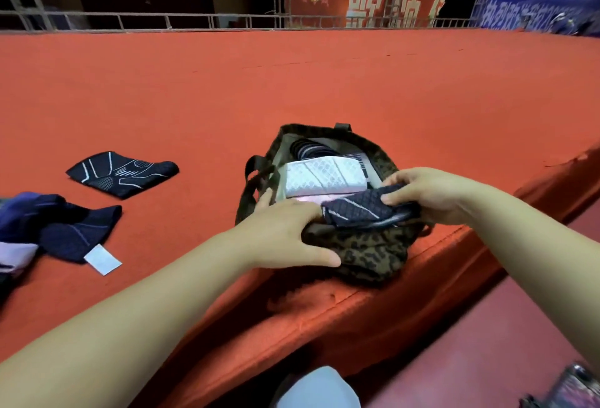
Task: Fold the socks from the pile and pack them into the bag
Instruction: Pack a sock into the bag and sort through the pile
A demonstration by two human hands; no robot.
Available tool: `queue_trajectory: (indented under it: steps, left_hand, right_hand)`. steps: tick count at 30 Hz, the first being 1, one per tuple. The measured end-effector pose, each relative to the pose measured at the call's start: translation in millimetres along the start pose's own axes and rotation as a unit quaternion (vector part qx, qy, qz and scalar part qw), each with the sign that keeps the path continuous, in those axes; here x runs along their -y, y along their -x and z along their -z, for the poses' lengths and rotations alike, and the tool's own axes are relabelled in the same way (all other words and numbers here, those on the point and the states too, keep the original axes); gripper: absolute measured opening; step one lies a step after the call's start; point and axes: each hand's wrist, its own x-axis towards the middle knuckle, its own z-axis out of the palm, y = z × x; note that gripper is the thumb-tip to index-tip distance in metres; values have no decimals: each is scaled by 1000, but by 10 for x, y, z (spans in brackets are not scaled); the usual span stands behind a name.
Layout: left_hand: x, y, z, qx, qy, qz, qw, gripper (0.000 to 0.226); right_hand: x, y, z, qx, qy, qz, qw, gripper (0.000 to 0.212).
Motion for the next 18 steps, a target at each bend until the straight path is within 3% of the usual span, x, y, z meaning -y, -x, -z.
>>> queue_trajectory:
  steps: [2,8,10,12,16,18]
  left_hand:
    - [55,95,8,33,-80,6,996,74]
    - [241,294,114,63,-136,139,979,98]
    - [164,324,172,-14,-144,109,983,90]
    - [5,273,181,-88,-134,40,986,82]
    - [-230,129,-17,-47,-117,-7,992,54]
    - [-215,119,-111,-43,-158,-5,987,51]
  right_hand:
    - [-22,15,-61,5,69,-40,997,16]
    - [14,-81,-126,-33,119,-41,991,14]
    - [5,-95,-164,-37,161,-36,986,12]
    - [10,-101,-179,-4,112,-47,993,17]
    - [-3,-96,-149,49,14,-54,997,21]
    - [-58,-115,-169,22,23,-60,998,12]
